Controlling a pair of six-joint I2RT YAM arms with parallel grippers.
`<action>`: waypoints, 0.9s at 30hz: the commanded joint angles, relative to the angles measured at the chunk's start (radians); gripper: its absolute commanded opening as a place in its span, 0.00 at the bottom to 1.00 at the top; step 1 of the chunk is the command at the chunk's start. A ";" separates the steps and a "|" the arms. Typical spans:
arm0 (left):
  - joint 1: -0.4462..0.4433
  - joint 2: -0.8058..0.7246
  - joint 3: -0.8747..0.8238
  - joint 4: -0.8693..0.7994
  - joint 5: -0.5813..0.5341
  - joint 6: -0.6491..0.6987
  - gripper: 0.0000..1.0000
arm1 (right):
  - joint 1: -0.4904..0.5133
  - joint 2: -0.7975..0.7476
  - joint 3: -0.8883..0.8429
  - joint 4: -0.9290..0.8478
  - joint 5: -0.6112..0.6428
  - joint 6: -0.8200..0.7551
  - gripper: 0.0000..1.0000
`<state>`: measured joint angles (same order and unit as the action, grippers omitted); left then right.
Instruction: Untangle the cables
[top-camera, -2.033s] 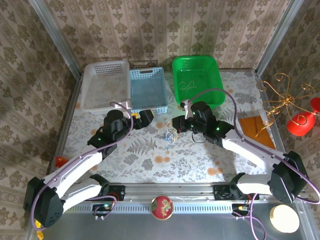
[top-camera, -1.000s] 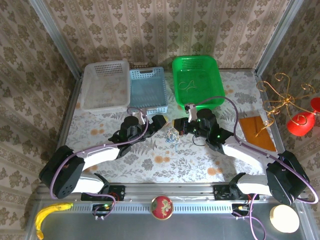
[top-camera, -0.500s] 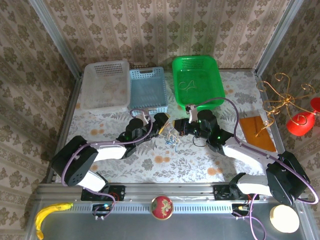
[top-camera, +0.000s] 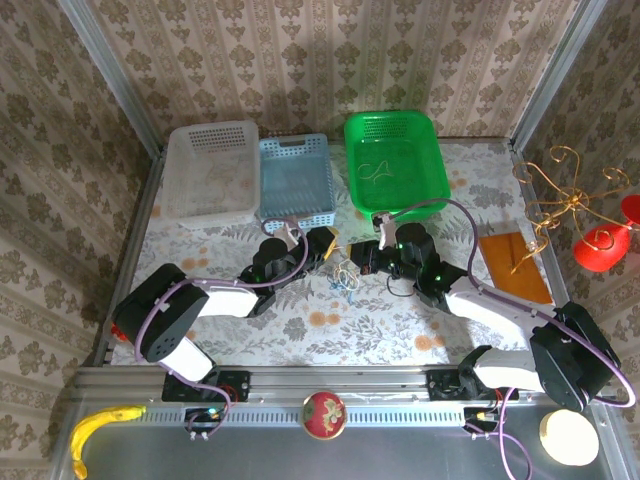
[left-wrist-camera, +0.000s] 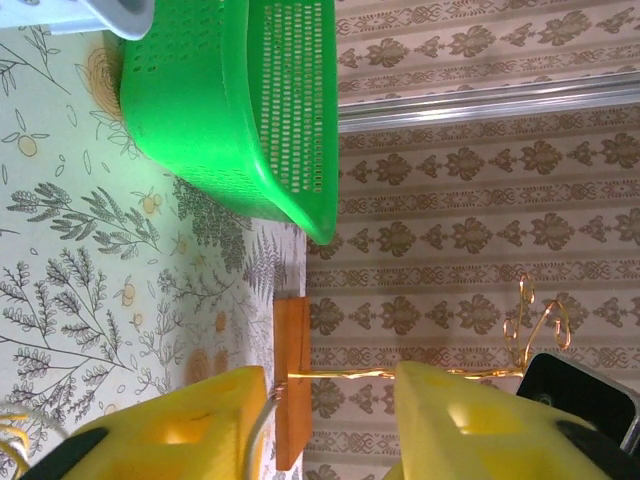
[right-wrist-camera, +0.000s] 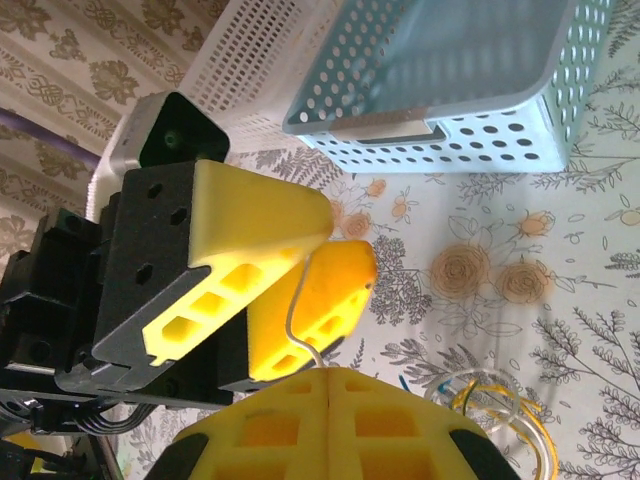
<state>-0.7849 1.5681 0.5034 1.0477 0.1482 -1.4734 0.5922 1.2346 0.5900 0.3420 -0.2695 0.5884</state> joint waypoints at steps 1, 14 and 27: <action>0.002 -0.024 0.004 0.021 -0.013 0.022 0.35 | -0.008 -0.021 -0.019 0.041 0.015 0.020 0.00; 0.015 -0.079 0.058 -0.097 0.030 0.129 0.02 | -0.012 -0.016 -0.021 0.024 -0.008 0.012 0.08; 0.030 -0.216 0.232 -0.504 0.205 0.463 0.00 | -0.049 -0.092 0.069 -0.205 -0.052 -0.212 0.67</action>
<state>-0.7574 1.3865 0.6865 0.6662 0.2909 -1.1320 0.5468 1.1507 0.6144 0.2005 -0.2794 0.4675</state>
